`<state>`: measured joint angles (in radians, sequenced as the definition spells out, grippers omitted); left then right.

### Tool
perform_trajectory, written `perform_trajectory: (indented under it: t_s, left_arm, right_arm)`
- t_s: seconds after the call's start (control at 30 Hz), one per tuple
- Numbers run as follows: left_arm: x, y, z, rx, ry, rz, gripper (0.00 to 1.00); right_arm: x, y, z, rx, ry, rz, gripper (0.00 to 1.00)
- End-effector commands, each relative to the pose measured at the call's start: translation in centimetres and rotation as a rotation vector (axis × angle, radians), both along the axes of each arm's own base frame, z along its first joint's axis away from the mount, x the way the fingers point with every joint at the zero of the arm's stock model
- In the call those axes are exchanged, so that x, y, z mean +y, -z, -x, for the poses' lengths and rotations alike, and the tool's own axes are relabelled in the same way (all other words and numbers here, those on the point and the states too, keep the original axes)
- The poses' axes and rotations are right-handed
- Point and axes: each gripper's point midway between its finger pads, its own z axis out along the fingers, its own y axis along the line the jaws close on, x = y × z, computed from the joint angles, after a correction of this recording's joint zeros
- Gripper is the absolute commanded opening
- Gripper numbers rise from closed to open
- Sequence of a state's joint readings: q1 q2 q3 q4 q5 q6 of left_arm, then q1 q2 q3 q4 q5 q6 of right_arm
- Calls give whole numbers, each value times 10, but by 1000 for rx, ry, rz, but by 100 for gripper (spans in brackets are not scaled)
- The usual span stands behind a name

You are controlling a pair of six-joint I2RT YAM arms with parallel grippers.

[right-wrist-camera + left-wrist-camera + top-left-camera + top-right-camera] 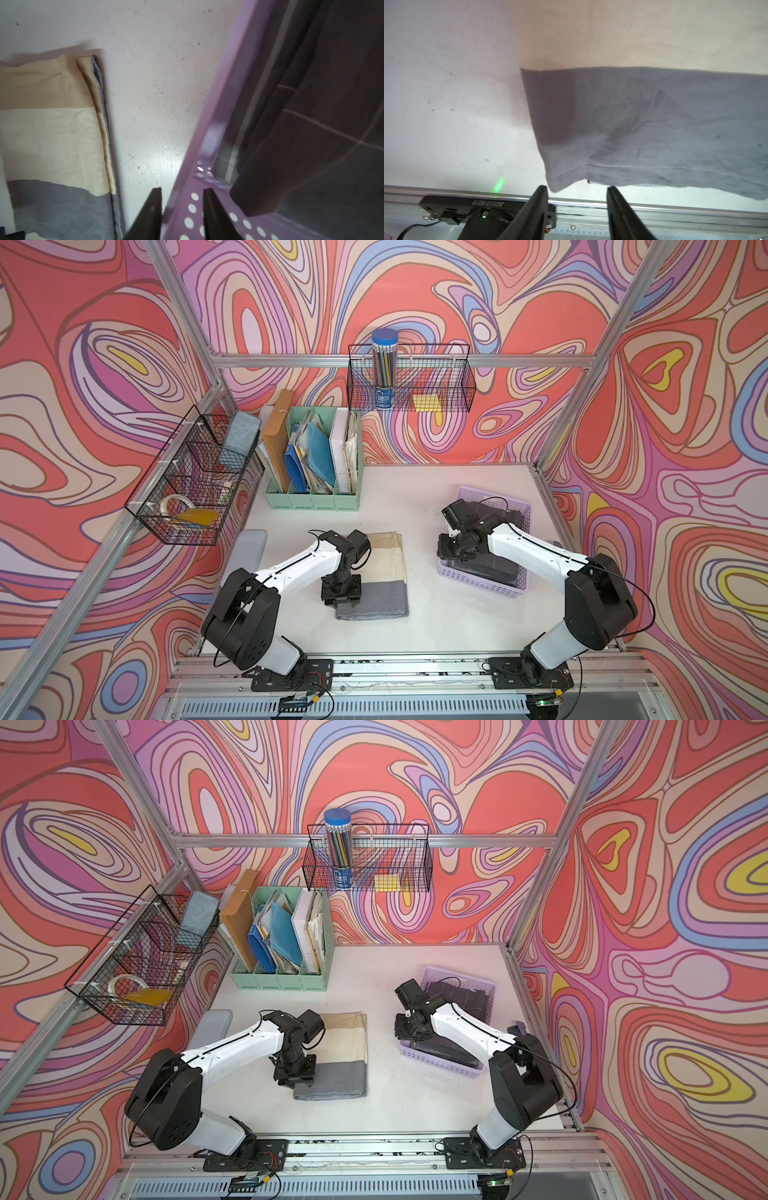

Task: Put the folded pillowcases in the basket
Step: Adjust the basket at the center of the board.

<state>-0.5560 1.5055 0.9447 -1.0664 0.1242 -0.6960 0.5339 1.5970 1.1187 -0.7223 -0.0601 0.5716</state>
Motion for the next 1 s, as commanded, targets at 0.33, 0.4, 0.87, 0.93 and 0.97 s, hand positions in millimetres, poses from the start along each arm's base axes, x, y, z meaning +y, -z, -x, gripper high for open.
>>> perform_trajectory:
  t_s: [0.33,0.4,0.87,0.93,0.97]
  left_arm:
    - [2,-17,-5,-44,-7,-6,72]
    - [2,-18,-5,-50,-13,-6,72]
    - [2,-27,-10,-95,8,9,72]
    - [0,-26,-10,-91,10,17,71]
    - [0,-26,-11,-93,10,18,71]
  right_arm:
    - [-14,-9,49,62,-38,25,36]
    - [-9,-22,43,37,-36,-2,39]
    - [-27,-16,25,35,-10,174,36]
    - [-22,-5,28,63,-25,153,35]
    - [-17,0,29,75,-33,132,35]
